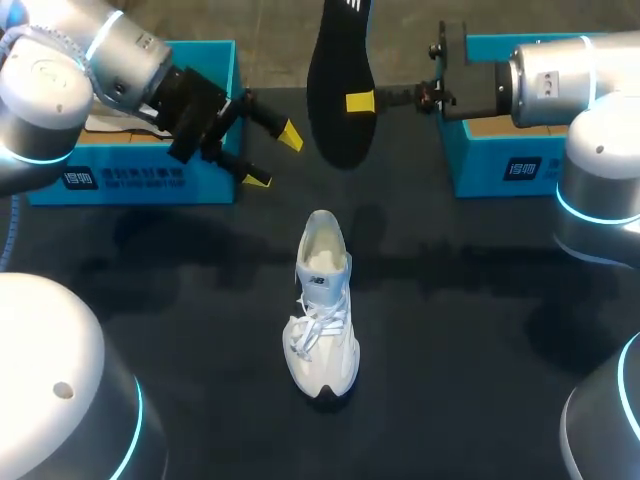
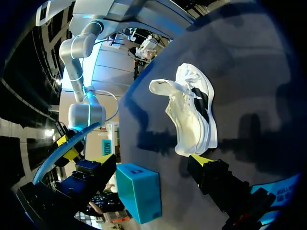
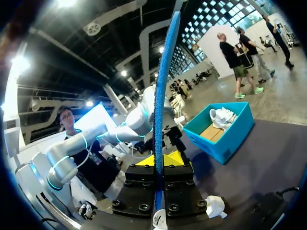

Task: Take the shoe out of the shoebox, open the shoe tongue, remove and reinsert the insole, then place the shoe into the shoebox

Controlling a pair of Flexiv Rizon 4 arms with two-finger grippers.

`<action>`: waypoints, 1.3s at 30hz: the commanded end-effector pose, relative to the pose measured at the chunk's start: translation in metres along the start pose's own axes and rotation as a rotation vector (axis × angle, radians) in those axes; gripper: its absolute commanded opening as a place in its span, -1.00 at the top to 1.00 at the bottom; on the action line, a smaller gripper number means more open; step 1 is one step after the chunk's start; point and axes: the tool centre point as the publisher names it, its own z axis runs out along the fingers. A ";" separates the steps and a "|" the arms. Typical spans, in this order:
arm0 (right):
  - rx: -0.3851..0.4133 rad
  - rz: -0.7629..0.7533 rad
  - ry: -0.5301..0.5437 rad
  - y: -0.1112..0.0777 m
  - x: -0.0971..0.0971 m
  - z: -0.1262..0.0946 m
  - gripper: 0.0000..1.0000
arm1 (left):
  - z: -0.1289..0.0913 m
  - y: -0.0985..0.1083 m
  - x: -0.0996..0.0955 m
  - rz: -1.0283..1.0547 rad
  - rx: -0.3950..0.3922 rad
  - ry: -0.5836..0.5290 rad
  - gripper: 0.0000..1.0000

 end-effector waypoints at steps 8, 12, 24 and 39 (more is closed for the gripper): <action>0.038 -0.146 -0.100 -0.025 -0.023 0.029 1.00 | -0.012 0.010 0.020 0.083 0.028 -0.042 -1.00; 0.035 -0.171 -0.077 -0.036 -0.038 0.035 1.00 | -0.014 0.013 0.028 0.073 0.019 -0.065 -1.00; 0.055 -0.162 0.008 -0.069 -0.069 0.031 1.00 | 0.006 0.009 0.031 0.012 -0.047 -0.074 -1.00; 0.055 -0.162 0.008 -0.069 -0.069 0.031 1.00 | 0.006 0.009 0.031 0.012 -0.047 -0.074 -1.00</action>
